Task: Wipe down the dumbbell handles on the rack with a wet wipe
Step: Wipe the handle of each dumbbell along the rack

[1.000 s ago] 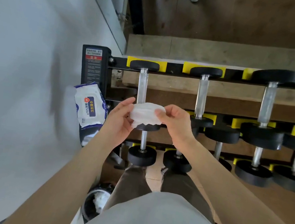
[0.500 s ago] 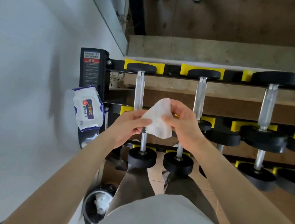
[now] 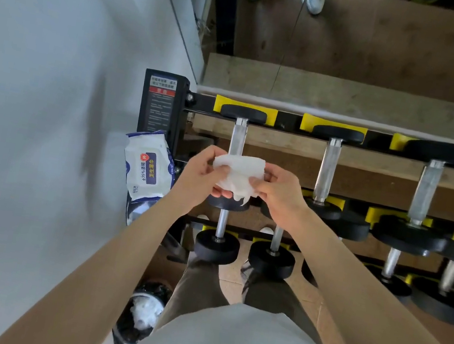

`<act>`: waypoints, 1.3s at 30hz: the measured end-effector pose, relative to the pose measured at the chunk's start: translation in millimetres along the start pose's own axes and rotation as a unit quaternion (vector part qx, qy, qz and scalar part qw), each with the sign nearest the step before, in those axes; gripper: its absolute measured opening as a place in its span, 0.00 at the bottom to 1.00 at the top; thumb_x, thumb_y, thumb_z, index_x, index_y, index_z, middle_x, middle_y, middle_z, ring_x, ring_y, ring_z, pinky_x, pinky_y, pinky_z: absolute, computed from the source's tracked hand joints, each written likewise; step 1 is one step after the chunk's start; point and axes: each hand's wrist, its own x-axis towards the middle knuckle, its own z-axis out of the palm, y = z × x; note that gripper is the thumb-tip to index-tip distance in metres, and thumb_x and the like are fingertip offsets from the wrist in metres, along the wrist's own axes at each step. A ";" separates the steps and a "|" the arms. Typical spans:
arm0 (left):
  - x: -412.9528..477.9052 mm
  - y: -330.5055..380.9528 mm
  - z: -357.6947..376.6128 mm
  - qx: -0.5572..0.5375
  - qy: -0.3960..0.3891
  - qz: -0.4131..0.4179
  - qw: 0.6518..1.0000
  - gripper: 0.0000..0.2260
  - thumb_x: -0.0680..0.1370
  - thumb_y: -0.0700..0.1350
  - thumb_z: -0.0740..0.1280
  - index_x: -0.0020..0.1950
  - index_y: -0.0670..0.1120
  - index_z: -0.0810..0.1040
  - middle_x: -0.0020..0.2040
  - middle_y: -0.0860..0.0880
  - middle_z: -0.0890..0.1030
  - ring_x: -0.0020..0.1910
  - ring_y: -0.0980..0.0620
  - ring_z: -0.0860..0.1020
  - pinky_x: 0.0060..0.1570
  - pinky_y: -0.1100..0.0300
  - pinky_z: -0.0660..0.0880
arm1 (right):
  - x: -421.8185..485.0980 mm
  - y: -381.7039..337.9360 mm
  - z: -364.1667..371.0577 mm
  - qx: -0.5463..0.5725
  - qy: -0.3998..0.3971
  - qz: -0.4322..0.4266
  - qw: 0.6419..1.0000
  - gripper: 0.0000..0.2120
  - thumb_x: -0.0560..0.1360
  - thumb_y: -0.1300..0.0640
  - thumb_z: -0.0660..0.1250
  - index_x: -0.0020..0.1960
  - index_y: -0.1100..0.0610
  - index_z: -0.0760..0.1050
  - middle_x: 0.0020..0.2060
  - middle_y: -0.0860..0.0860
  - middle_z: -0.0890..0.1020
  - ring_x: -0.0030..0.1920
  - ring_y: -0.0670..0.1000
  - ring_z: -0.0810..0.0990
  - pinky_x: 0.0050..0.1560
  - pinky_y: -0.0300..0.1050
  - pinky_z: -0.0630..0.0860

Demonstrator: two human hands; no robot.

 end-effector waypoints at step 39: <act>118.6 -13.9 -3.9 -0.281 0.120 -0.151 0.940 0.02 0.76 0.38 0.74 0.47 0.44 0.83 0.40 0.47 0.80 0.35 0.55 0.75 0.38 0.64 0.73 | 113.8 -29.0 33.4 0.026 0.300 -0.028 0.953 0.11 0.76 0.58 0.72 0.58 0.58 0.81 0.49 0.52 0.84 0.50 0.51 0.83 0.55 0.48 0.82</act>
